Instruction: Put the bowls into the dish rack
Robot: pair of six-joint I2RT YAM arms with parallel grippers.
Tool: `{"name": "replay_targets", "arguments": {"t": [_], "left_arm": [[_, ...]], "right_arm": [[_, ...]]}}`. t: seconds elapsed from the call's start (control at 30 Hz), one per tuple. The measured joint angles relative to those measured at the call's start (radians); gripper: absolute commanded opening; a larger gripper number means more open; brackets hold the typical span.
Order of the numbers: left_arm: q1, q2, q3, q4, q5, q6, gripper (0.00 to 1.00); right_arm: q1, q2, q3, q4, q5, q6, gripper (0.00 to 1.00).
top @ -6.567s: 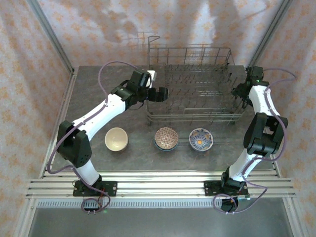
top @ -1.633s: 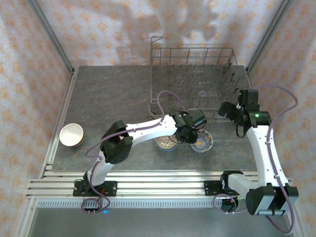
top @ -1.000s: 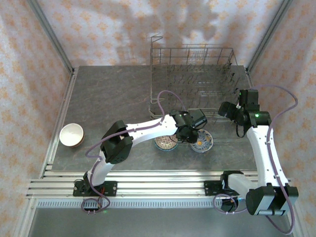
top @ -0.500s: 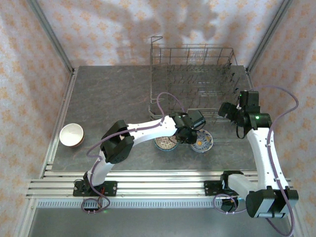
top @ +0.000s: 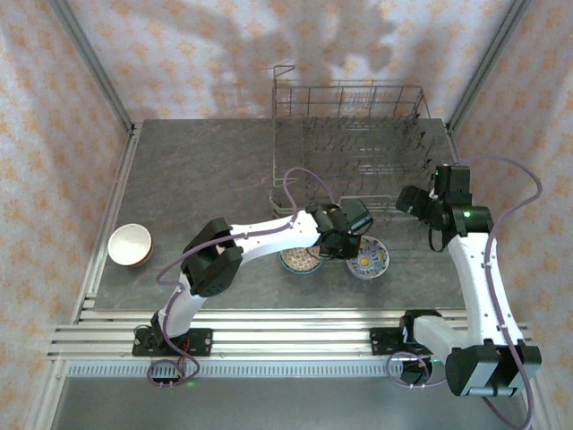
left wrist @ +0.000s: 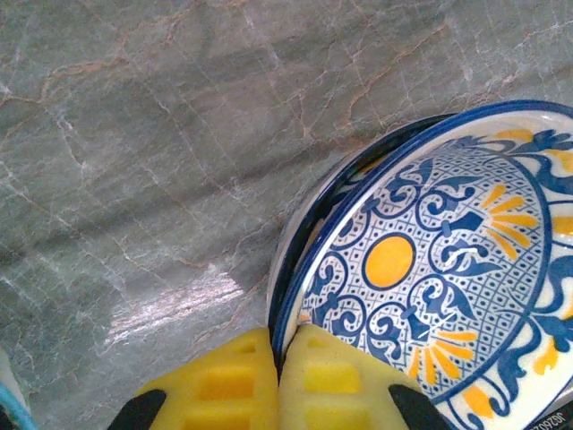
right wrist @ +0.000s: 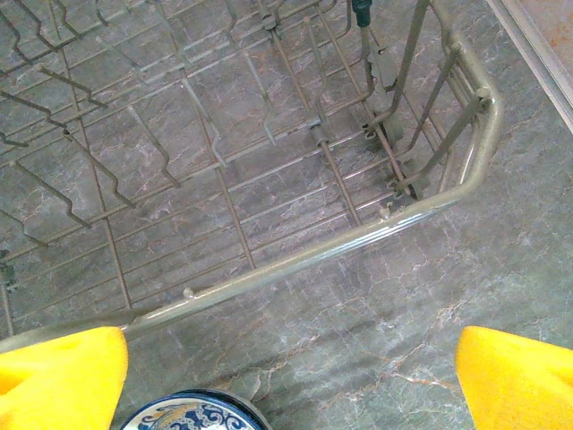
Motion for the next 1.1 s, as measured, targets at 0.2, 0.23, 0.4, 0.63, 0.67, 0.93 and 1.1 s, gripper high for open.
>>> {"name": "replay_targets", "arguments": {"t": [0.2, 0.23, 0.4, 0.63, 0.67, 0.93, 1.1], "left_arm": [[0.0, -0.019, -0.01, 0.005, 0.0, 0.001, 0.0], [0.0, -0.026, -0.013, 0.003, 0.0, 0.002, 0.0], [0.005, -0.055, -0.016, 0.003, -0.001, 0.006, 0.0], [0.005, -0.066, -0.016, 0.002, -0.003, 0.024, 0.0], [0.005, -0.069, -0.016, 0.002, -0.003, 0.024, 0.0], [0.005, -0.129, -0.018, -0.014, -0.024, 0.047, 0.0], [0.005, -0.161, -0.018, -0.016, -0.025, 0.055, 0.0]], "right_arm": [[0.0, -0.001, 0.0, 0.0, 0.0, 0.0, 0.94], [0.0, -0.001, 0.0, 0.0, 0.0, 0.0, 0.94], [0.0, -0.001, 0.0, 0.001, -0.005, 0.0, 0.94], [0.0, -0.001, 0.0, 0.003, -0.02, 0.0, 0.94], [0.0, -0.001, 0.0, 0.003, -0.023, 0.0, 0.94], [0.0, -0.001, 0.0, 0.003, -0.05, 0.0, 0.94], [0.0, -0.001, 0.0, 0.003, -0.065, 0.0, 0.95]]}}
